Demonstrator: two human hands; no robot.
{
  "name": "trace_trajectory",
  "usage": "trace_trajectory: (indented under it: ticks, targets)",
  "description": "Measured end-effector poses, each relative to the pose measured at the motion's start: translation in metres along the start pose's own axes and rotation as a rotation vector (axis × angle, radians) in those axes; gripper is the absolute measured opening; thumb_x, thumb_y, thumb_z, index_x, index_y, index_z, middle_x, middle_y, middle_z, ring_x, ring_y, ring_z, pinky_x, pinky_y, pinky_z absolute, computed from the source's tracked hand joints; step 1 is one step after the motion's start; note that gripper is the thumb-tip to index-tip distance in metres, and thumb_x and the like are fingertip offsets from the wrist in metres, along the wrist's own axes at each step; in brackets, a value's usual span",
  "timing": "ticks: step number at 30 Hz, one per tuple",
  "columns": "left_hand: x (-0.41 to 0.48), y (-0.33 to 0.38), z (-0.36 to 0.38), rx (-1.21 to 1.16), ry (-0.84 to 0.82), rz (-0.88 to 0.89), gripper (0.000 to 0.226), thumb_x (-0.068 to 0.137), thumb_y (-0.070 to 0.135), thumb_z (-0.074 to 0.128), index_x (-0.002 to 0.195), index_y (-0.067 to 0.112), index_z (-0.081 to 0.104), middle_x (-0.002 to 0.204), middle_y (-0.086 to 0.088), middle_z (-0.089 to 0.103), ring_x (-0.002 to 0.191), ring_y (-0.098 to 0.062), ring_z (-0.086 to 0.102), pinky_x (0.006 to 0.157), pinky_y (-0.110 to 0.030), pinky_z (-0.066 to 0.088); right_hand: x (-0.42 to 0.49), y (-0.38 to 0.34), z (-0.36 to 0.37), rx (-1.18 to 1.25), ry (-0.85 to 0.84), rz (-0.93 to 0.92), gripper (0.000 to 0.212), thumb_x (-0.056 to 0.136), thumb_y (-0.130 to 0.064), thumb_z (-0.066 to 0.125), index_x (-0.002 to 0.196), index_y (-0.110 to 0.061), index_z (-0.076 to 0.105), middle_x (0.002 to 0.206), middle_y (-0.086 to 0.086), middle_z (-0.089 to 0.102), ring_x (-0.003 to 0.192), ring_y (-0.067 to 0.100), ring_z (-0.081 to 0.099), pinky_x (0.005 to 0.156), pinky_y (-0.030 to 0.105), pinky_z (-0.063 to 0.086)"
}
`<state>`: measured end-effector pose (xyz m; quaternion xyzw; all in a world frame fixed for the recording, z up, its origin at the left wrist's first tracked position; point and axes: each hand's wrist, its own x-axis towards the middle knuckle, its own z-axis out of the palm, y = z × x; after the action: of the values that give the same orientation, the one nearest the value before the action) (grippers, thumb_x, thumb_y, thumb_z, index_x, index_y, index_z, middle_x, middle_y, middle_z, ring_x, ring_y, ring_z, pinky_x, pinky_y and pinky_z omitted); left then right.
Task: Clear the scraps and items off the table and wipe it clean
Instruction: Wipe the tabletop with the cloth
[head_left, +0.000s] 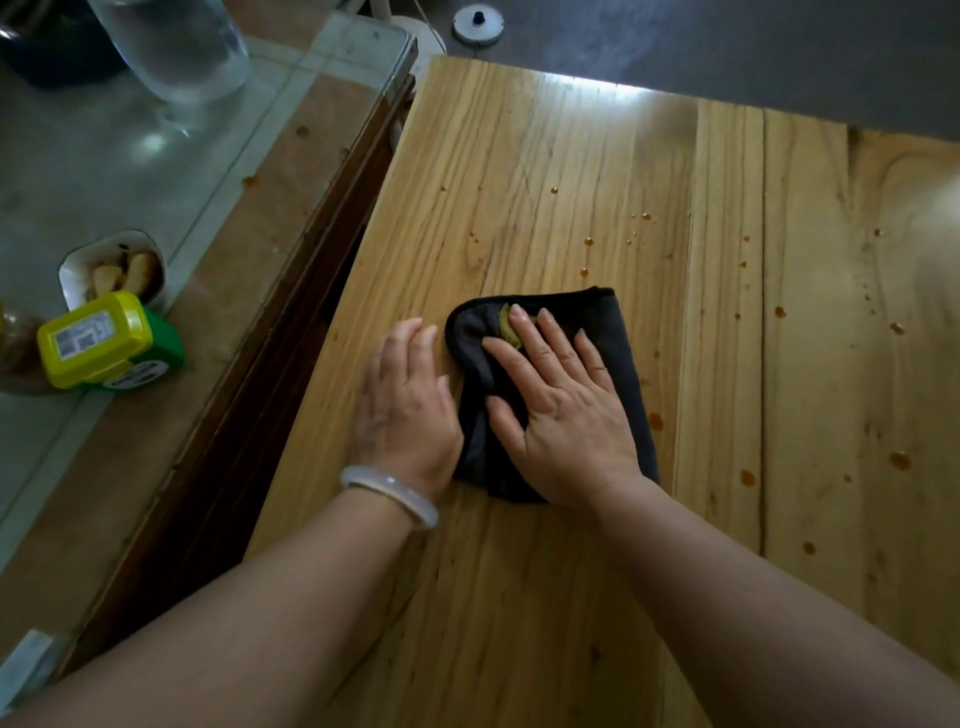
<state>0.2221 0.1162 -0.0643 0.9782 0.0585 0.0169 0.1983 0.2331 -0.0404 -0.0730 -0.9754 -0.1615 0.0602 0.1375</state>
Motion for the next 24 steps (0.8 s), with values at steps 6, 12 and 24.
trace_trajectory:
  ticks: [6,12,24]
  targets:
    - [0.026,0.004,0.011,0.109,-0.095,-0.011,0.053,0.097,0.030,0.034,0.147,0.013,0.024,0.154,-0.007,0.020,0.141,-0.023,0.019,0.115,-0.040,0.021,0.034,0.017,-0.009,-0.010,0.013,0.091,0.060,0.098,-0.055,0.022,0.156,-0.037,0.021,0.166,-0.009,-0.002,0.151,0.009,-0.011,0.124,0.040,-0.002]
    - [0.024,0.006,0.013,0.139,-0.077,-0.008,0.055,0.096,0.031,0.025,0.148,0.013,0.020,0.155,-0.006,0.016,0.144,-0.020,0.010,0.117,-0.035,0.008,0.079,0.042,-0.019,-0.042,0.000,0.218,0.061,0.099,-0.057,0.019,0.157,-0.038,0.010,0.165,-0.008,-0.012,0.150,0.010,-0.017,0.123,0.040,-0.006]
    - [0.028,0.007,0.017,0.204,-0.100,0.006,0.063,0.090,0.034,0.011,0.148,0.010,0.022,0.155,-0.011,0.018,0.144,-0.023,0.011,0.115,-0.035,-0.001,0.149,0.041,-0.020,-0.004,0.032,0.243,0.059,0.102,-0.047,0.025,0.158,-0.035,0.008,0.166,-0.005,-0.008,0.151,0.012,-0.013,0.123,0.040,-0.008]
